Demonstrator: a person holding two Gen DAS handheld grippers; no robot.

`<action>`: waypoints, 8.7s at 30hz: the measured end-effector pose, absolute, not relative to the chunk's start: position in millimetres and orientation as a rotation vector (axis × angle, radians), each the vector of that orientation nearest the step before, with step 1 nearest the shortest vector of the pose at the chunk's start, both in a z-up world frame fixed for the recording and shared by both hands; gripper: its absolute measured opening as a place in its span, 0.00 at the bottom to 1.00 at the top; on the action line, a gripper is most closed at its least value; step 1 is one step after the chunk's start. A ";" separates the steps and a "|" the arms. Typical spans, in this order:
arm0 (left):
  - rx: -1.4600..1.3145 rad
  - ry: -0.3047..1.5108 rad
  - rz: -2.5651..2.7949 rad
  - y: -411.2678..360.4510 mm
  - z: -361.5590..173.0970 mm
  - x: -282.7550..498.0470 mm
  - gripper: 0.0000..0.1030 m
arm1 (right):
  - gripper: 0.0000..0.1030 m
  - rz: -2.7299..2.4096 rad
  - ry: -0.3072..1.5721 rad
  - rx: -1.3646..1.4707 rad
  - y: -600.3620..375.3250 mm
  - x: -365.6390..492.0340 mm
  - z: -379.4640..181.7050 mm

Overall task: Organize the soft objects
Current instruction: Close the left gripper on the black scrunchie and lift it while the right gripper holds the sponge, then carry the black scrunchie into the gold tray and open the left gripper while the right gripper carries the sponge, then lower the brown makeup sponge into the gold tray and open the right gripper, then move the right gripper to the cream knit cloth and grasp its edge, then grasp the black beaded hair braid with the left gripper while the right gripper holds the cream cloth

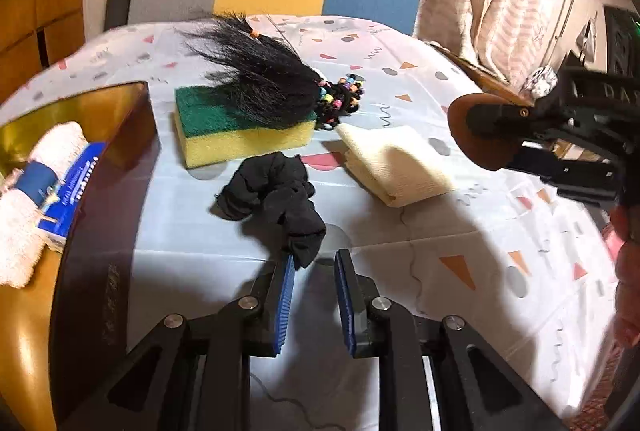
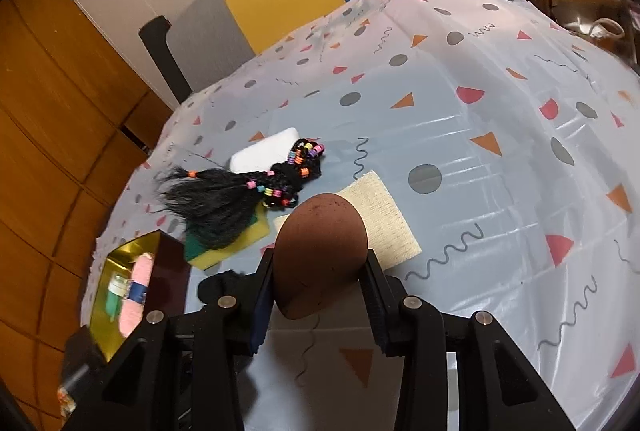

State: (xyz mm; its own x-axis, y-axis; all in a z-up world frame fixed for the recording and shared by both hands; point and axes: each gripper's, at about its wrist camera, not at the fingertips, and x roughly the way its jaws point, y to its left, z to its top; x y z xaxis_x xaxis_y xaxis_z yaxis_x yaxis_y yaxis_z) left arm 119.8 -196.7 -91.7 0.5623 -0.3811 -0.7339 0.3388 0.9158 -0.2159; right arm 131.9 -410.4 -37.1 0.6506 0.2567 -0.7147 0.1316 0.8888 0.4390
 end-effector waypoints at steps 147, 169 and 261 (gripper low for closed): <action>-0.357 0.874 -0.147 86.7 -33.3 86.6 0.45 | 0.50 0.464 0.961 0.000 -63.6 228.2 -28.1; -0.285 0.857 -0.317 41.2 -25.8 68.0 0.45 | 0.67 0.243 0.861 0.139 -207.8 143.8 -11.6; 0.319 0.902 -0.382 -252.7 -1.0 213.8 0.59 | 0.35 -0.124 1.117 0.493 -462.1 154.5 -87.1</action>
